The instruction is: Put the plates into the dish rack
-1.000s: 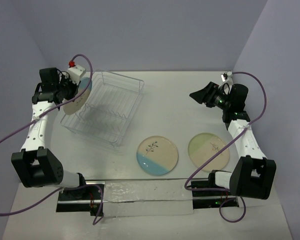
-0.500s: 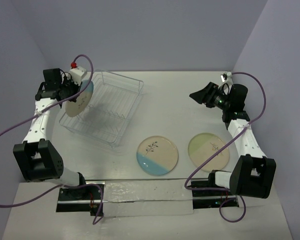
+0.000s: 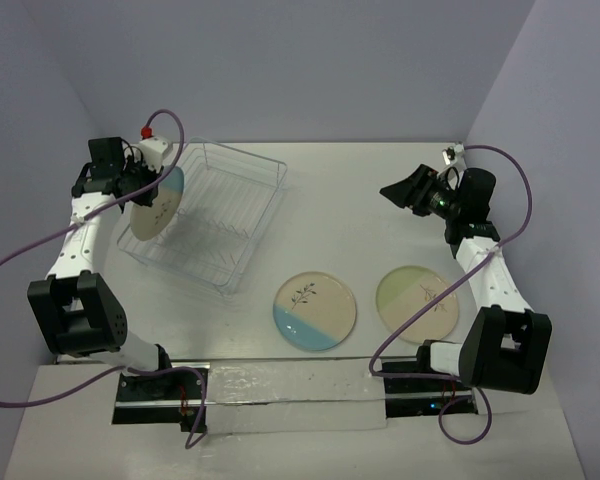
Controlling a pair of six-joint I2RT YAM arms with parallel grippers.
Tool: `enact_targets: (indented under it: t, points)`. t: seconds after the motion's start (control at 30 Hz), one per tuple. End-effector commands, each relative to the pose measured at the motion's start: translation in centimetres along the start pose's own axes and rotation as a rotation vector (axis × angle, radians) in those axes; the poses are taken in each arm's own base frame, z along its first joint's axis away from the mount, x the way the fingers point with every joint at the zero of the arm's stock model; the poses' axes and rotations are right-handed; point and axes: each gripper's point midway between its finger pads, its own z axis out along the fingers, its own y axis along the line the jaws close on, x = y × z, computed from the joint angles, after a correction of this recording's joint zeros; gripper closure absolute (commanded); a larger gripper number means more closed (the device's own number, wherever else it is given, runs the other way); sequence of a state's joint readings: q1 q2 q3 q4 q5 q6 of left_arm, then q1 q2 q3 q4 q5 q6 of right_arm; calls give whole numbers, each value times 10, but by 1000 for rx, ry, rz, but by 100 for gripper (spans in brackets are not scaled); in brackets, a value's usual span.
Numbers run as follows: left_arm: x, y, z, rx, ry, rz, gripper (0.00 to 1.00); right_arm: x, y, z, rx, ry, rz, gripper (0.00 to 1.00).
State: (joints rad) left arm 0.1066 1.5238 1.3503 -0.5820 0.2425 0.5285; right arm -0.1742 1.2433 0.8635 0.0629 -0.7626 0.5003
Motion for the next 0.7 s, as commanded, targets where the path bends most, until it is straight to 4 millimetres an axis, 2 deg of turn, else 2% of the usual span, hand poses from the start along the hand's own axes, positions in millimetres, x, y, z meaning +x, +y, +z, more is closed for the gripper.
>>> enact_targets:
  t: [0.0,0.2,0.3,0.33,0.37,0.43,0.47,0.5,0.6,0.67]
  points:
    - [-35,37,-12,-136,-86,22,100,-14,1,-1,1,-30,-17,27]
    - [-26,39,1,-144,-61,-10,100,-16,1,-1,-1,-30,-17,27]
    - [-24,31,8,-104,-70,-25,99,-16,1,-2,-2,-30,-18,27]
    - [-24,29,9,-94,-71,-33,94,-16,1,-2,-5,-29,-17,27]
    - [-24,28,9,-88,-72,-33,94,-16,0,-2,-4,-30,-17,27]
    - [-22,29,11,-94,-66,-50,83,-16,-1,-3,-3,-29,-14,27]
    - [-19,28,13,-93,-59,-54,71,-16,-1,-3,-4,-28,-15,27]
    - [-18,28,12,-98,-56,-54,67,-15,-1,-3,-4,-27,-13,27]
    - [-15,28,10,-104,-47,-54,43,-15,-2,-3,-5,-25,-10,27]
    - [-15,30,8,-116,-49,-56,40,-15,-1,-3,-9,-24,-11,27]
